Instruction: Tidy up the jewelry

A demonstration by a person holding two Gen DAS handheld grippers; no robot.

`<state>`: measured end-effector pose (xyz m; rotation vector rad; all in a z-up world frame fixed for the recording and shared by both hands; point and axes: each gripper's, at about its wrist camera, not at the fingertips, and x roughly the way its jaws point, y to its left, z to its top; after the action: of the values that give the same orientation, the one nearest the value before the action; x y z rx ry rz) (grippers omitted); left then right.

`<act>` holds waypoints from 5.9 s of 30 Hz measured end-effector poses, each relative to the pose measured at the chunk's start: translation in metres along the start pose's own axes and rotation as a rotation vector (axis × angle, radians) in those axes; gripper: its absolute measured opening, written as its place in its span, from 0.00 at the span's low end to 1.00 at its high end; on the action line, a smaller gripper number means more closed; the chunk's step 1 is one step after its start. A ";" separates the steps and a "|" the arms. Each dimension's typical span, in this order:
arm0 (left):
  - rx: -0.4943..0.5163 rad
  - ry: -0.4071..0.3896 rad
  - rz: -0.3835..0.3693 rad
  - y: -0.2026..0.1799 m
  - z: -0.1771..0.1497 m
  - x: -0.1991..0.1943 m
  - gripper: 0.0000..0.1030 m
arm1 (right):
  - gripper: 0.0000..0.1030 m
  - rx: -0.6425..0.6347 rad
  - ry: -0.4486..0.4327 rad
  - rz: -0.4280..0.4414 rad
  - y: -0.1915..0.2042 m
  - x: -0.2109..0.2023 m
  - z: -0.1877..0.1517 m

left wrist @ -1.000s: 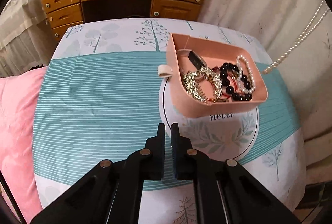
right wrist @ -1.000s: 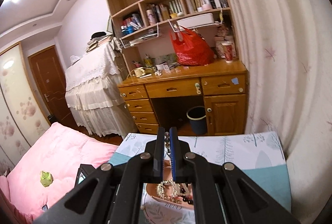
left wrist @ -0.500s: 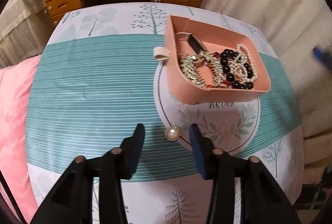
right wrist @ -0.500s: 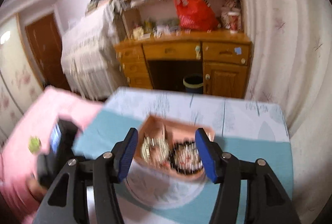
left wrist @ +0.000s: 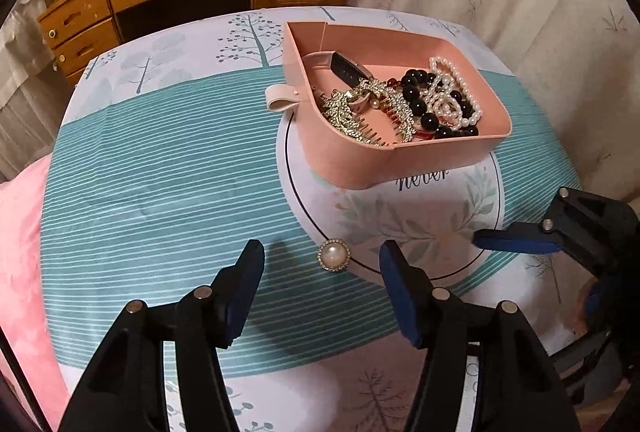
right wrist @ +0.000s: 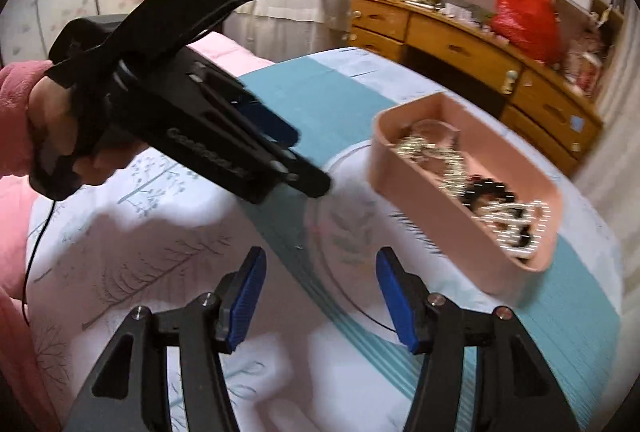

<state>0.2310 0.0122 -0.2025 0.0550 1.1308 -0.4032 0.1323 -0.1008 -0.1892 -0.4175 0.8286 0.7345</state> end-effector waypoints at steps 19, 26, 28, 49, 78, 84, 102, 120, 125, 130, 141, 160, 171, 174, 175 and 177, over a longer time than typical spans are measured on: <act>0.086 -0.047 0.009 -0.003 -0.006 0.007 0.37 | 0.24 0.080 0.024 -0.021 -0.004 0.028 0.005; 0.091 -0.053 0.050 -0.007 -0.007 0.006 0.16 | 0.19 0.072 0.022 -0.026 -0.003 0.030 0.008; 0.095 -0.055 0.058 -0.008 -0.007 0.006 0.16 | 0.19 0.075 0.025 -0.028 -0.003 0.029 0.008; 0.055 -0.087 0.065 -0.008 -0.012 0.002 0.12 | 0.08 0.176 0.045 -0.006 -0.017 0.022 0.003; -0.137 -0.215 -0.047 -0.002 0.031 -0.050 0.12 | 0.08 0.350 -0.139 -0.115 -0.077 -0.041 0.043; -0.128 -0.239 -0.029 -0.026 0.072 -0.071 0.16 | 0.10 0.496 -0.175 -0.167 -0.116 -0.061 0.055; -0.174 -0.041 0.116 -0.058 0.028 -0.151 0.92 | 0.88 0.845 0.080 -0.251 -0.060 -0.154 -0.018; -0.121 -0.168 0.202 -0.087 -0.065 -0.292 0.93 | 0.91 0.975 0.120 -0.173 0.047 -0.246 -0.040; -0.025 -0.070 0.274 -0.137 -0.072 -0.265 0.94 | 0.92 0.977 0.078 -0.192 0.042 -0.277 -0.034; -0.040 -0.034 0.256 -0.160 -0.090 -0.253 0.94 | 0.92 0.957 0.087 -0.269 0.049 -0.289 -0.048; -0.099 -0.078 0.225 -0.184 -0.101 -0.259 0.99 | 1.00 0.864 0.098 -0.314 0.049 -0.300 -0.053; -0.152 -0.075 0.245 -0.164 -0.107 -0.265 0.99 | 1.00 0.785 0.106 -0.303 0.055 -0.287 -0.034; -0.145 -0.069 0.269 -0.159 -0.113 -0.267 0.99 | 1.00 0.778 0.117 -0.313 0.063 -0.285 -0.031; -0.139 -0.070 0.270 -0.160 -0.114 -0.267 0.99 | 1.00 0.784 0.121 -0.316 0.064 -0.285 -0.031; -0.138 -0.072 0.271 -0.160 -0.114 -0.267 0.99 | 1.00 0.788 0.122 -0.314 0.064 -0.285 -0.032; -0.134 -0.076 0.270 -0.161 -0.114 -0.268 0.99 | 1.00 0.794 0.125 -0.318 0.063 -0.285 -0.034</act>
<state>-0.0195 -0.0323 0.0117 0.0727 1.0557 -0.0878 -0.0602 -0.1980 0.0102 0.1252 1.0662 0.0510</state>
